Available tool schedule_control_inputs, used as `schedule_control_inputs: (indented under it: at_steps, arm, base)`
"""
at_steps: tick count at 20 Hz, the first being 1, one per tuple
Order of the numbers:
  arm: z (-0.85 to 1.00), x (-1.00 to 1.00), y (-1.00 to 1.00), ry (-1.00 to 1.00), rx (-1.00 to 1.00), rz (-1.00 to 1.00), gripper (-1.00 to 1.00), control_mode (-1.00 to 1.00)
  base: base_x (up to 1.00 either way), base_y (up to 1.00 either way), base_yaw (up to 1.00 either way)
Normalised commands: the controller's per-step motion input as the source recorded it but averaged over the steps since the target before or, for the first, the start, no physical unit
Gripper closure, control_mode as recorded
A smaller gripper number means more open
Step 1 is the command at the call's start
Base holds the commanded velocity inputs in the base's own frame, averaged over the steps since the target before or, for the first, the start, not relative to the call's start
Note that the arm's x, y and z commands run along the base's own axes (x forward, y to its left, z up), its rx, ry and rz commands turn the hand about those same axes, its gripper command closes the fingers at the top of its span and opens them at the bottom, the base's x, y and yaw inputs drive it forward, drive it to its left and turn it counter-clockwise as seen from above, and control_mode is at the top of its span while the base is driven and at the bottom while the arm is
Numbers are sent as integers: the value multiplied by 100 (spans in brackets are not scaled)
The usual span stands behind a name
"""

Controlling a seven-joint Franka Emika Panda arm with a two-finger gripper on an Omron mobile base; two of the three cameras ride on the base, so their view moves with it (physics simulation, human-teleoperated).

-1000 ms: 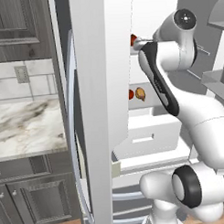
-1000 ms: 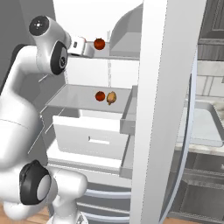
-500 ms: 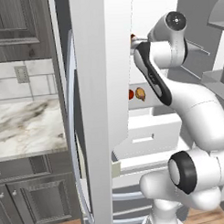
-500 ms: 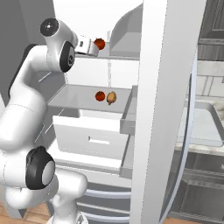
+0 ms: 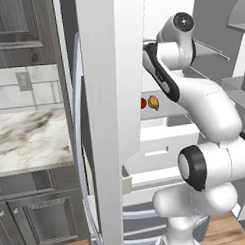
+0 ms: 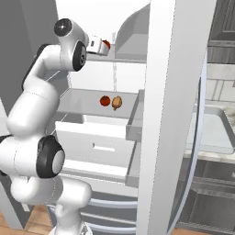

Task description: Place one tomato and one chicken drumstick in each tupperware on the nearby counter, to pack two identical lunches.

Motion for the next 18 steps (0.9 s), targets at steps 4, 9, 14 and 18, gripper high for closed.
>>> schedule_control_inputs:
  at_steps: [4,9,14,18]
  arm:
    - [0,53,0,0,0,0,-100,-100]
    - [0,54,0,0,0,0,-100,-100]
    - [0,44,0,0,0,0,-100,-100]
    - [0,40,0,0,0,1,-100,-100]
  base:
    - [0,0,0]
    - [0,0,0]
    - [0,0,0]
    - [0,0,0]
